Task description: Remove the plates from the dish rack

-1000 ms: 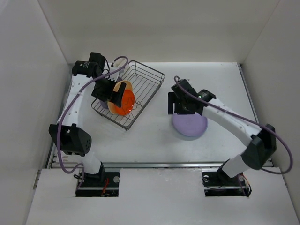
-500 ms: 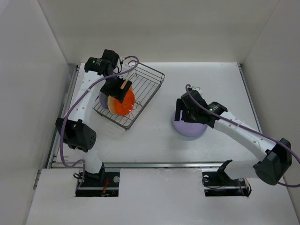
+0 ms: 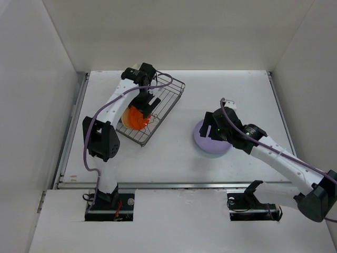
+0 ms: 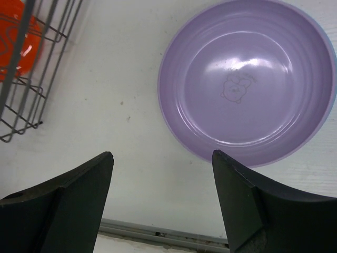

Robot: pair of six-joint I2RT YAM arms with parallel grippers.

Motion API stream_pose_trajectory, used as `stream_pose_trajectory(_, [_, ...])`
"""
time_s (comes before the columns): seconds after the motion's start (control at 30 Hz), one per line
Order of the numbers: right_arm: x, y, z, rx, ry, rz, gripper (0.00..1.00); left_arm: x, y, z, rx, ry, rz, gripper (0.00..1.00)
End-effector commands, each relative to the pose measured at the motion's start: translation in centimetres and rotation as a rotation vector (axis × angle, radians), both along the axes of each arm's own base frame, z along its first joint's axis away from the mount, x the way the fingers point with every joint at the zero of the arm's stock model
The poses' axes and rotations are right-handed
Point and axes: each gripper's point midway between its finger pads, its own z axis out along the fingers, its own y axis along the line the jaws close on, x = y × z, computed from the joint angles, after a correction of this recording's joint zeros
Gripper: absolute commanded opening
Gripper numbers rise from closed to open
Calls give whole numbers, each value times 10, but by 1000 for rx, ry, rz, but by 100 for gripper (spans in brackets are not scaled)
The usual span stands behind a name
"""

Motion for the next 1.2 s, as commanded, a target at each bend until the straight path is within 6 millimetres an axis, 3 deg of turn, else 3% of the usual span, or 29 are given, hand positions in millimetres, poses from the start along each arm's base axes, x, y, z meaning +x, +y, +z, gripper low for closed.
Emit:
stream_pose_trajectory(0.0, [12,-2,20,64,-92,-61,82,24,16,14,80,-127,62,82])
stream_pose_trajectory(0.1, [14,-7,14,41,-78,-78,83,33,12,10,86,-113,61,82])
stream_pose_trajectory(0.27, [16,-8,10,21,-66,-86,83,37,9,-21,114,-32,53,82])
stream_pose_trajectory(0.37, [15,-6,10,27,-61,-78,83,40,18,-33,126,-2,85,77])
stream_pose_trajectory(0.5, [9,-11,14,37,-64,-84,83,43,25,-39,75,18,140,67])
stream_pose_trajectory(0.57, [4,-15,16,41,-68,-84,83,43,26,-40,55,27,145,49])
stream_pose_trajectory(0.67, [1,-16,21,67,-74,-99,83,37,23,-33,29,36,140,21])
stream_pose_trajectory(0.7, [1,-17,21,67,-74,-99,83,36,23,-24,23,21,140,7])
stream_pose_trajectory(0.73, [-1,-18,19,59,-65,-99,83,35,23,-16,14,1,140,1])
stream_pose_trajectory(0.93, [-3,-17,30,77,-56,-106,83,29,28,35,-17,-102,144,0])
stream_pose_trajectory(1.17, [-7,-20,47,118,-90,-112,83,16,4,95,-99,-248,77,0])
